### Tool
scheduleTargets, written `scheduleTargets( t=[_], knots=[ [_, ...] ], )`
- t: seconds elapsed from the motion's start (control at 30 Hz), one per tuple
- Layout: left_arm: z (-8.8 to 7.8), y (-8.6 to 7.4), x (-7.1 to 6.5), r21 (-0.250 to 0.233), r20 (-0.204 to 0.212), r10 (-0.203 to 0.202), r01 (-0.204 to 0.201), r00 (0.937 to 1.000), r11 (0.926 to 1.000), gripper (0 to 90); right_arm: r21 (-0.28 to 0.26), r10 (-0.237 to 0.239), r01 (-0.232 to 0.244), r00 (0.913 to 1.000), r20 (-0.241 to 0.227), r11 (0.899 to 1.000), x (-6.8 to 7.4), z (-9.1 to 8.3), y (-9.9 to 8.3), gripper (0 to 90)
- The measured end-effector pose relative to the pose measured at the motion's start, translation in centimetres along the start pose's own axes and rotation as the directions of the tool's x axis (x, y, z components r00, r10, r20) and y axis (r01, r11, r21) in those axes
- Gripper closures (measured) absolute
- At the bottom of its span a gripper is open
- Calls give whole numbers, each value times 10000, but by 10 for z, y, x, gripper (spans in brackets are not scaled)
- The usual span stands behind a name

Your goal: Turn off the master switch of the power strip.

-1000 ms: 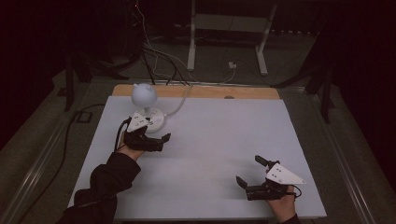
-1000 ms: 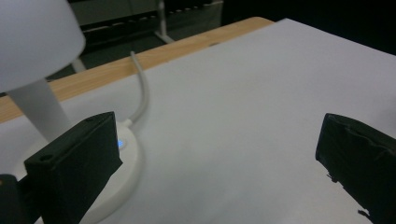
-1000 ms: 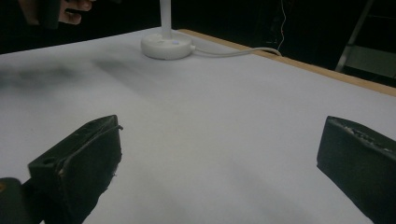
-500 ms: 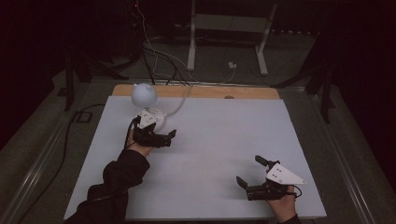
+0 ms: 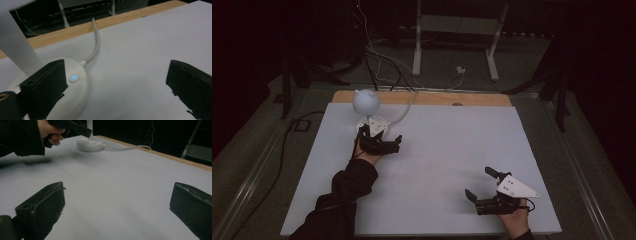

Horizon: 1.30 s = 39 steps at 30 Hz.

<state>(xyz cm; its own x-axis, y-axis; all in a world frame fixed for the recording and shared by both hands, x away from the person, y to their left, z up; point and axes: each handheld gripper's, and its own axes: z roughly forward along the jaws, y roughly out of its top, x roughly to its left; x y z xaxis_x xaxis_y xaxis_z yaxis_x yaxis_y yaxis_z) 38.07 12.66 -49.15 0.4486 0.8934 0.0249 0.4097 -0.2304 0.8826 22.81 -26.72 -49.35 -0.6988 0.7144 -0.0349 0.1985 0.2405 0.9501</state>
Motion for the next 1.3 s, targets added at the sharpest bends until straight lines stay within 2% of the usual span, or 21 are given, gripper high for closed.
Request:
scheduleTargets(
  t=[0.13,0.17,0.27,0.37,0.53,0.63,0.77,0.83,0.93,1.2,1.3],
  knots=[
    [7,-2,1,227,-111,115,-113,9999,9997,94,-13,-2,2,10000,-8,10000,0,0,0,0],
    [8,-3,1,234,-213,160,-155,9996,9996,127,-10,4,-4,10000,-13,10000,-1,0,0,0],
    [12,-4,3,355,-484,-19,37,9988,9994,182,-27,27,-27,10000,-26,10000,-1,0,0,0],
    [14,-5,5,362,-797,-28,57,9968,9993,299,-51,40,-40,10000,-30,10000,-1,-1,0,0],
    [16,-4,9,286,-983,-246,275,9949,9992,516,-44,49,-49,10000,-54,10000,-1,0,0,0],
    [18,-5,13,275,-1263,-316,354,9915,9990,649,-46,70,-71,10000,-60,10000,-1,0,0,0],
    [21,-5,16,445,-1358,-56,117,9907,9989,778,-49,80,-81,9999,-71,10000,-1,-1,0,0],
    [22,-6,17,544,-1521,129,-46,9883,9985,840,-40,86,-86,9999,-76,10000,-1,0,-1,0],
    [24,-6,18,571,-1618,228,-137,9866,9983,900,-32,44,-44,9999,-92,10000,-1,0,-1,0],
    [31,-7,23,547,-1718,339,-249,9845,9982,900,2,42,-42,9999,-116,10000,-1,0,-1,0],
    [33,-9,22,568,-1977,723,-622,9776,9964,900,21,44,-44,9999,-126,10000,-1,0,-1,0]
  ],
)
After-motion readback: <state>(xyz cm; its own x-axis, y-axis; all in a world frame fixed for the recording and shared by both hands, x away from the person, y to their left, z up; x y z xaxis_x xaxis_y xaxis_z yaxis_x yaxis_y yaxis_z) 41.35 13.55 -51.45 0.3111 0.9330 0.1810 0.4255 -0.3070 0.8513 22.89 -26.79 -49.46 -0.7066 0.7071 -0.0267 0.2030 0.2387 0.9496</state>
